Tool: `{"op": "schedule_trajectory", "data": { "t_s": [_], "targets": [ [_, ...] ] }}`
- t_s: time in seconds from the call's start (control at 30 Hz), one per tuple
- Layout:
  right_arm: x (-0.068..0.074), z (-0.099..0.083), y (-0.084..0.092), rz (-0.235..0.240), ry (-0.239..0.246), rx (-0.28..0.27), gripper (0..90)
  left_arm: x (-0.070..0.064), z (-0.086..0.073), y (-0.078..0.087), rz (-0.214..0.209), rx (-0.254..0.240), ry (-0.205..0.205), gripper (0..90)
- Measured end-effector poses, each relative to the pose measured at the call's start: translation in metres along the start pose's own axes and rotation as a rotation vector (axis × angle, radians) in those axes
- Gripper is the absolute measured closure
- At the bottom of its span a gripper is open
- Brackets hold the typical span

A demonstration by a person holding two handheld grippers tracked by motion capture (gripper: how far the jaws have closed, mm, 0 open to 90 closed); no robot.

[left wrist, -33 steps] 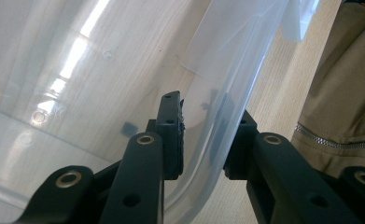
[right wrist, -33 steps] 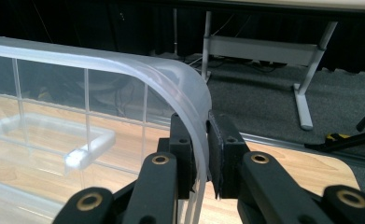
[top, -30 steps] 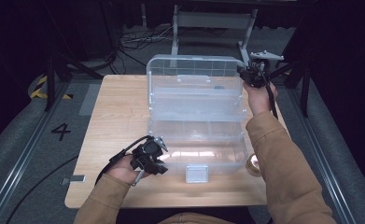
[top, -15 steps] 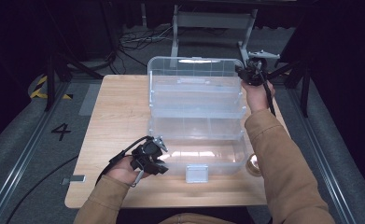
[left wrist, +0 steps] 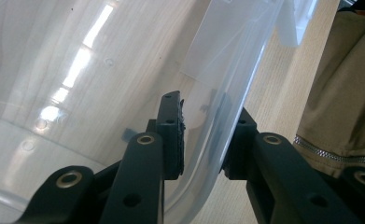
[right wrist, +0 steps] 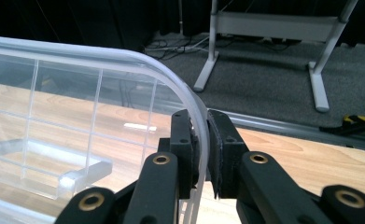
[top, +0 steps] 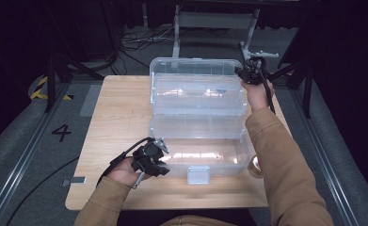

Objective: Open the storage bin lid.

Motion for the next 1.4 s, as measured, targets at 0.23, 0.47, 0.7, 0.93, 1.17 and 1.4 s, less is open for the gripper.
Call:
{"op": "schedule_trajectory", "data": {
  "t_s": [0.23, 0.47, 0.7, 0.93, 1.17, 1.4],
  "targets": [
    [-0.005, -0.002, -0.007, 0.015, 0.0, 0.034, 81.5, 0.0, 0.0, 0.0, -0.001, 0.0, -0.004, 73.6],
    [-0.007, -0.006, -0.014, 0.027, -0.007, 0.044, 81.5, 0.0, 0.0, 0.0, -0.002, -0.003, -0.003, 73.6],
    [-0.011, -0.011, -0.022, 0.046, -0.007, 0.058, 81.4, 0.0, 0.0, 0.0, -0.003, -0.006, -0.007, 73.7],
    [-0.015, -0.017, -0.03, 0.065, -0.004, 0.078, 81.4, 0.001, -0.001, 0.0, -0.012, -0.016, -0.009, 74.0],
    [-0.017, -0.02, -0.035, 0.079, 0.011, 0.09, 81.4, 0.001, -0.001, 0.0, -0.013, -0.017, -0.007, 73.9],
    [-0.02, -0.027, -0.042, 0.079, -0.01, 0.118, 81.9, 0.001, -0.001, 0.001, -0.016, -0.017, -0.007, 73.9]
  ]
}}
Point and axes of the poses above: each handheld gripper's, and its own axes: y roughly backward along the jaws, z roughly out of its top, x roughly to its left, the point moved 2 cm from there along -y, roughly forward along the jaws, and after that the axes turned 9 degrees about -x, right-handed, at the moved point
